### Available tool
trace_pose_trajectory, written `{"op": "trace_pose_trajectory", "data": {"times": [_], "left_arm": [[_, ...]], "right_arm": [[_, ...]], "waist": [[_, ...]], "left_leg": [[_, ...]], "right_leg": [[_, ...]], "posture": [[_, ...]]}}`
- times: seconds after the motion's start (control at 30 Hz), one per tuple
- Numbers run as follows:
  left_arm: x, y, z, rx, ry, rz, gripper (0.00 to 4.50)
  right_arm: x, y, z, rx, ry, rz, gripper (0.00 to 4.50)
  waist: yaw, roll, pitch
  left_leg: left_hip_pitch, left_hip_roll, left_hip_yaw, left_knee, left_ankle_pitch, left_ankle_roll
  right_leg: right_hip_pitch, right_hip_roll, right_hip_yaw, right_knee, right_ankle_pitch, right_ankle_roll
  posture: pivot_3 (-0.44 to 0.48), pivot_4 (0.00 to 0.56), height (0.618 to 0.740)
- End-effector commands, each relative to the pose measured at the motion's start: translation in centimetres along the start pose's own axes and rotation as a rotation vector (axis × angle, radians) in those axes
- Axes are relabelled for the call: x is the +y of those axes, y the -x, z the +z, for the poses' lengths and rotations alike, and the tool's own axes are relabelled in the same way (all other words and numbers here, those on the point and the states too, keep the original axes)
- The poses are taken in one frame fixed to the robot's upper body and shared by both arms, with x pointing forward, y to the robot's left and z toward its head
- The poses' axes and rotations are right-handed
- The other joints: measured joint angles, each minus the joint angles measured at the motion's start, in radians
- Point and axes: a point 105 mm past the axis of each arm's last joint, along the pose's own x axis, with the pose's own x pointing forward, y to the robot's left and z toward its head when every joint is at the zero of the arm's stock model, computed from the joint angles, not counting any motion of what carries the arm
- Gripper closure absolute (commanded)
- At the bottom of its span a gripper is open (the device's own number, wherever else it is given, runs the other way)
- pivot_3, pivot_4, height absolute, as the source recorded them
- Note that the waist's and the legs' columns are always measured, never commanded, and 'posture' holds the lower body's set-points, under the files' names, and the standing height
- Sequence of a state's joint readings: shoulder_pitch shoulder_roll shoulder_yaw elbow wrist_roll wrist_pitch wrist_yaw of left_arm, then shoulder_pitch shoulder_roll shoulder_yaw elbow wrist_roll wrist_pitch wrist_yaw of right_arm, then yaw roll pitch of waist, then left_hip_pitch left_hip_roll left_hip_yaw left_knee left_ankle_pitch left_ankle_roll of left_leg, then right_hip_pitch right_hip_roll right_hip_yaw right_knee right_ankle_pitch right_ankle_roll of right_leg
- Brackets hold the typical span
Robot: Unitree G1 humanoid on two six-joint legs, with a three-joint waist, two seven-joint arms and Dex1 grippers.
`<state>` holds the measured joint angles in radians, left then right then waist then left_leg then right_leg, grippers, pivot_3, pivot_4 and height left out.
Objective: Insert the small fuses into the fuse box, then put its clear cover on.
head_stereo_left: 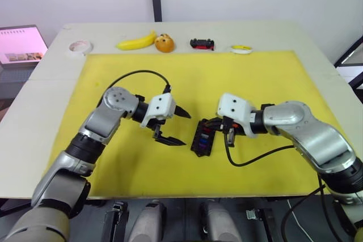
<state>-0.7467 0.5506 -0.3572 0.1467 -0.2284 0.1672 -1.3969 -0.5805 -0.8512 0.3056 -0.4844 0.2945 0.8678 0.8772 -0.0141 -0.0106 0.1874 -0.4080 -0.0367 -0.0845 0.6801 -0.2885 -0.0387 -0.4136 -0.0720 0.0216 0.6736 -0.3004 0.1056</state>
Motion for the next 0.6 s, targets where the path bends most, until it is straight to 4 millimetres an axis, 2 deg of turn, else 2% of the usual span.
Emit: {"op": "trace_pose_trajectory", "data": {"times": [0.03, 0.6], "left_arm": [[0.51, 0.47, 1.1, -0.02, -0.045, 0.022, 0.07], [0.22, 0.33, 1.16, -0.023, -0.049, 0.018, 0.07]], "right_arm": [[-0.22, 0.11, 0.15, 0.002, 0.041, -0.031, 4.5], [-0.05, 0.13, 0.0, 0.002, 0.034, -0.025, 4.5]], "waist": [[0.0, 0.0, 0.0], [0.0, 0.0, 0.0]], "left_leg": [[0.0, 0.0, 0.0, 0.0, 0.0, 0.0], [0.0, 0.0, 0.0, 0.001, 0.0, 0.0]], "right_leg": [[0.0, 0.0, 0.0, 0.0, 0.0, 0.0], [0.0, 0.0, 0.0, 0.001, 0.0, 0.0]], "posture": [[0.0, 0.15, 0.74], [0.0, 0.15, 0.74]]}}
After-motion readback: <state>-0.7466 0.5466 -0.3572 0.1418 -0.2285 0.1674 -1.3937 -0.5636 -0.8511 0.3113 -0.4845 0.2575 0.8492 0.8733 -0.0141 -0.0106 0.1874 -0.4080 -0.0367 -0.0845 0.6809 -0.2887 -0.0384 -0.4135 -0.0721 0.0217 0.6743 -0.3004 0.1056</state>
